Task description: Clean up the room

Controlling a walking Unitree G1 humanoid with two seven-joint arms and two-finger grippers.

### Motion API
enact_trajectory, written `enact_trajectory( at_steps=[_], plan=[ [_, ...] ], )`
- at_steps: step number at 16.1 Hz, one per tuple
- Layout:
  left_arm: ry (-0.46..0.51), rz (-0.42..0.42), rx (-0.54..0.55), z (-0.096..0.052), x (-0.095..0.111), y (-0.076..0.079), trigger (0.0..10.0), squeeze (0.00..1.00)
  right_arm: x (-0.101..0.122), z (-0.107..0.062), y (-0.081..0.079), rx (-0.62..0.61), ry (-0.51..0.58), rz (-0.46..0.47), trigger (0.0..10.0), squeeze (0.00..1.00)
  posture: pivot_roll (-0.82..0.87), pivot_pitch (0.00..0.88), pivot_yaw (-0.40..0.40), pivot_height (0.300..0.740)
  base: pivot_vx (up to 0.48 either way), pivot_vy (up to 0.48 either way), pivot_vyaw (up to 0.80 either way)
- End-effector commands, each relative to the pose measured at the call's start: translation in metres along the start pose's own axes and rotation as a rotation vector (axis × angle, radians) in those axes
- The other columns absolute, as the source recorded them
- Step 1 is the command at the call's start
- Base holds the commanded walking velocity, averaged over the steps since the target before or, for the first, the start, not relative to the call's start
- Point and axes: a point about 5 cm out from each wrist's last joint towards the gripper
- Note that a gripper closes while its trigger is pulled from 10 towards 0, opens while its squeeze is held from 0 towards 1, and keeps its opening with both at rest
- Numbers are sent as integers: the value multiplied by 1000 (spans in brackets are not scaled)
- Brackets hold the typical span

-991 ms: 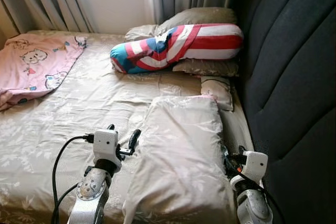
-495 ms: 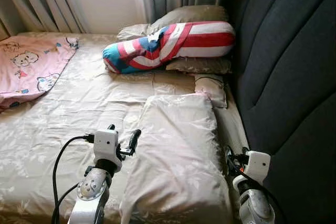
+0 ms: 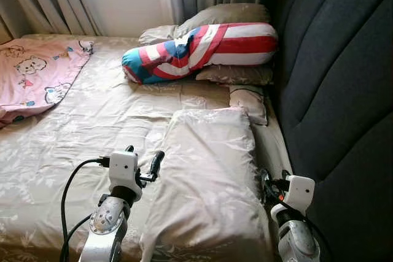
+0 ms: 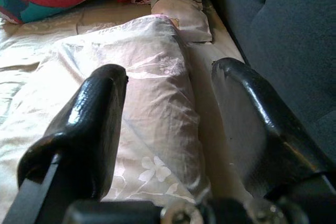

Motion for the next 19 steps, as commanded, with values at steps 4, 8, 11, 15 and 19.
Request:
enact_trajectory(
  at_steps=[4,8,11,15,19],
  plan=[
    [2,-9,1,0,2,0,10000,0,-1,0,-1,9,-23,-9,10000,0,-13,44,-17,695,0,0,0],
    [2,-9,1,-1,1,0,10000,0,1,-1,0,-1,1,-6,10000,0,-12,39,-18,685,0,0,0],
    [2,-8,2,-1,1,0,10000,0,2,-1,1,-1,10,-2,10000,0,-13,34,-18,685,0,0,0],
    [1,-8,1,-1,1,0,10000,0,1,0,-1,10,2,-6,10000,0,-13,28,-16,685,0,0,0],
    [-1,-6,-1,0,1,0,10000,0,1,1,-4,23,6,-8,10000,0,-13,30,-16,670,0,0,0]
  ],
)
Point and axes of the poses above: a point about 5 cm out from each wrist's last joint towards the gripper, its own z axis pointing out of the wrist towards the gripper, its own x axis along the axis of the wrist's last joint, y = z × x, and after that the axes turned 13 degrees about -z, right-handed
